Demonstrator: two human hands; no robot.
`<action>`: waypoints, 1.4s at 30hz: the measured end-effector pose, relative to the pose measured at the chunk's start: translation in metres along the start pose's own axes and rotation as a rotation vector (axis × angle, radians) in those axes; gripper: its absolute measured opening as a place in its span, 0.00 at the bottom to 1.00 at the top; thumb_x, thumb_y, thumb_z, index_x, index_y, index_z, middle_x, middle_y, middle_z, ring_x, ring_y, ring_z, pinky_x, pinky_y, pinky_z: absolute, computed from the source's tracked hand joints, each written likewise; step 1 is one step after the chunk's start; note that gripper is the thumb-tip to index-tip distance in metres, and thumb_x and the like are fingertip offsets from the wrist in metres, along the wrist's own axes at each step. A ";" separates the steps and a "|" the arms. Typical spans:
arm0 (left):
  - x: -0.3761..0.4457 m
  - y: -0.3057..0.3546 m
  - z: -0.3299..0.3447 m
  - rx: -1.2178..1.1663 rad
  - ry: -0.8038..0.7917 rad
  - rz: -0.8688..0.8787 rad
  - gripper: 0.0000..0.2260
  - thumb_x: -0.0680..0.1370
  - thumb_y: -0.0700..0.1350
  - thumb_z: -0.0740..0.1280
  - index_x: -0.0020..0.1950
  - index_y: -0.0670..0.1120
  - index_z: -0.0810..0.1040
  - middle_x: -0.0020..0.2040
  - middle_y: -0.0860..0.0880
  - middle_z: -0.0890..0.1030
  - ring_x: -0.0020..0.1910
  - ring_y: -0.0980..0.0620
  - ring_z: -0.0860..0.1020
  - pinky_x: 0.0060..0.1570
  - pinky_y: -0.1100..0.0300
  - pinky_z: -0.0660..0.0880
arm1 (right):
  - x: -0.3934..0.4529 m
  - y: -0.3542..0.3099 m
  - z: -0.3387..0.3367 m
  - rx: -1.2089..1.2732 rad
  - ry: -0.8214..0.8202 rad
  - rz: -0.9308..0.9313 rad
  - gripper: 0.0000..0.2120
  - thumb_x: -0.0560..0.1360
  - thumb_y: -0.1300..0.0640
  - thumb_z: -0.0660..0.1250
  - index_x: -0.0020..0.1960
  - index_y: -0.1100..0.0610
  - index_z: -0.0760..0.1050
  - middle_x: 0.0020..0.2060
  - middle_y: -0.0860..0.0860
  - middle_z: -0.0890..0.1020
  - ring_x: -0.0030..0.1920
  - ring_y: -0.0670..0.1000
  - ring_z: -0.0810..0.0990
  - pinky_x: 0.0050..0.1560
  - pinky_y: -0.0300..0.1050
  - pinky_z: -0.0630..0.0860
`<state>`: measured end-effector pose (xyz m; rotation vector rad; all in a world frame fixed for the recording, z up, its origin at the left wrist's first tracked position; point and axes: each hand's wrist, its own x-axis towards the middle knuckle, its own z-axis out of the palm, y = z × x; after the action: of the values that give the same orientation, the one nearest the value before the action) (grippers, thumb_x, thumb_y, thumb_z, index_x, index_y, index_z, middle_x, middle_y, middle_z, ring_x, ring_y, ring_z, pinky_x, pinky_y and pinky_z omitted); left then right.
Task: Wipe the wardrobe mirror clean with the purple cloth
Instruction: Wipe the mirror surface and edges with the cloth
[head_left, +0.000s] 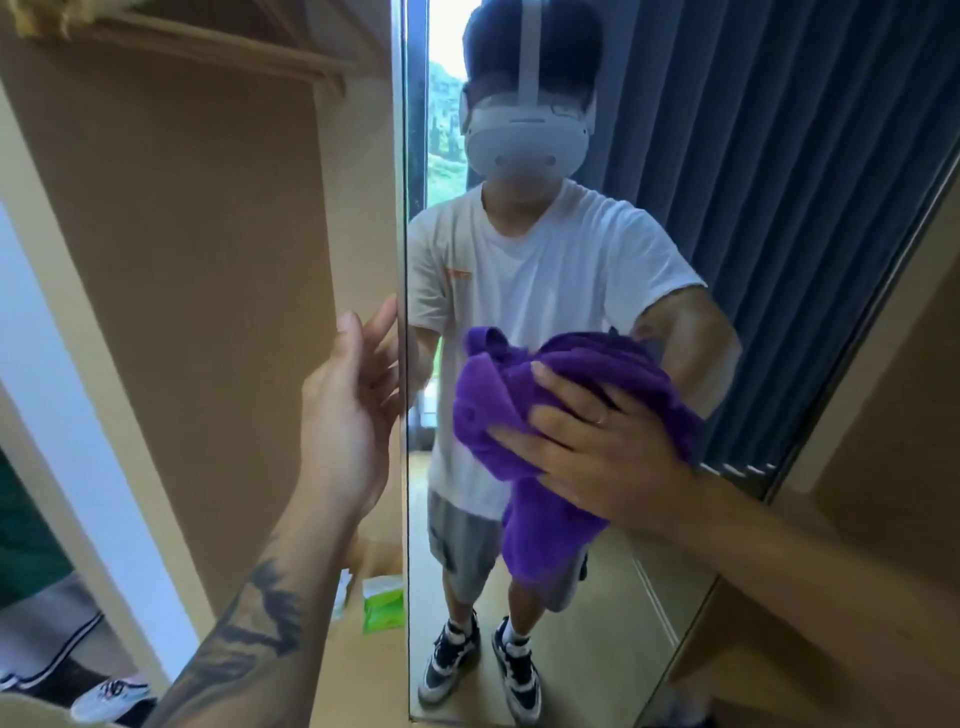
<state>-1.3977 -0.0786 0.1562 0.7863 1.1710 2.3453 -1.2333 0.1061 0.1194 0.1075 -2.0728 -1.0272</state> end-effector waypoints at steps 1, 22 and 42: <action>-0.001 0.000 0.001 0.009 0.005 0.011 0.25 0.78 0.63 0.60 0.65 0.50 0.82 0.59 0.43 0.86 0.61 0.43 0.83 0.60 0.49 0.76 | -0.016 0.015 -0.005 -0.030 -0.006 0.056 0.23 0.82 0.48 0.62 0.76 0.46 0.69 0.66 0.48 0.75 0.78 0.58 0.64 0.68 0.57 0.64; 0.001 -0.009 -0.006 -0.099 -0.084 0.031 0.22 0.86 0.54 0.57 0.73 0.41 0.76 0.70 0.40 0.78 0.73 0.44 0.75 0.78 0.46 0.65 | 0.097 -0.108 0.030 0.069 0.167 0.717 0.26 0.79 0.45 0.65 0.77 0.45 0.69 0.73 0.46 0.76 0.71 0.58 0.73 0.75 0.59 0.59; -0.009 -0.011 0.002 0.007 -0.009 0.059 0.19 0.85 0.55 0.59 0.72 0.50 0.77 0.63 0.51 0.85 0.64 0.52 0.81 0.65 0.55 0.74 | 0.042 -0.082 0.019 0.037 0.192 1.260 0.28 0.82 0.46 0.60 0.79 0.53 0.61 0.77 0.60 0.66 0.76 0.68 0.62 0.76 0.71 0.58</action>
<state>-1.3885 -0.0766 0.1456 0.8436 1.1675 2.3842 -1.2962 0.0465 0.0817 -0.9255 -1.4974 -0.1662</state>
